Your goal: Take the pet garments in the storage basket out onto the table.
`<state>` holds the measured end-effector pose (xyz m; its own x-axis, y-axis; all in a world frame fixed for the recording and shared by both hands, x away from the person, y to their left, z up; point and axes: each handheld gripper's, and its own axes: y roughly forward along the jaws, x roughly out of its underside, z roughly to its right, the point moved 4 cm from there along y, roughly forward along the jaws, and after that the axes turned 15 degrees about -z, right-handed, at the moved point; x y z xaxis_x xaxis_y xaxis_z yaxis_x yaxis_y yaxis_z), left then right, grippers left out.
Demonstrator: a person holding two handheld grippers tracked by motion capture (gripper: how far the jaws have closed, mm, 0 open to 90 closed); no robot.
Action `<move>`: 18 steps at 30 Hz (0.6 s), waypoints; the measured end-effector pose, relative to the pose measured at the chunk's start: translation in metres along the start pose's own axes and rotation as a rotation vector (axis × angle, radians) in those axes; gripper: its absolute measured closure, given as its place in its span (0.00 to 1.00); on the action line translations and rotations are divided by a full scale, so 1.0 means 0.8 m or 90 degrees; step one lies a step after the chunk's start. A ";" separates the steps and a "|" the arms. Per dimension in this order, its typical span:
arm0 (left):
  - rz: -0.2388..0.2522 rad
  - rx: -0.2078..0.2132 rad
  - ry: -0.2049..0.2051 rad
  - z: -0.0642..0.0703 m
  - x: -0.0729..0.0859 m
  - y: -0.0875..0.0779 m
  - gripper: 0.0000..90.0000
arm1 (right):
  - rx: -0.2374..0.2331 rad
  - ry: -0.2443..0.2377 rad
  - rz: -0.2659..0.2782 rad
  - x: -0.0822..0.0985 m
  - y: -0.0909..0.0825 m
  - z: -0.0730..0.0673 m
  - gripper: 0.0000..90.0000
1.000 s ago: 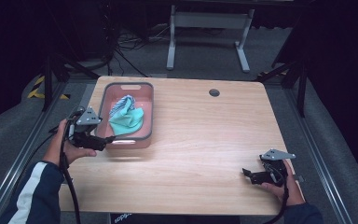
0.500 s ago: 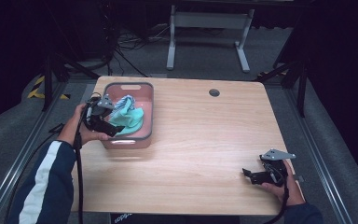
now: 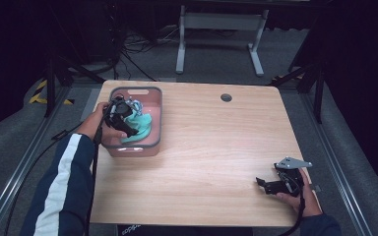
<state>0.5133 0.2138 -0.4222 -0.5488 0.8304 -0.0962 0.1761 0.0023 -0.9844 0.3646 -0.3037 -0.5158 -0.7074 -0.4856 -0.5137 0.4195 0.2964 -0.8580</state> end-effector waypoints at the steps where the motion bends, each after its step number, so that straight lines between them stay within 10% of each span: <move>1: -0.010 0.002 -0.003 -0.002 -0.002 0.004 0.23 | 0.000 0.000 0.000 0.000 0.000 0.000 0.05; 18: -0.187 0.020 0.028 -0.009 -0.035 0.061 0.28 | 0.000 -0.001 -0.001 0.000 0.000 0.000 0.05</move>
<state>0.5429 0.1947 -0.4666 -0.5359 0.8205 0.1990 -0.0111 0.2288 -0.9734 0.3642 -0.3041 -0.5157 -0.7067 -0.4876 -0.5126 0.4184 0.2963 -0.8586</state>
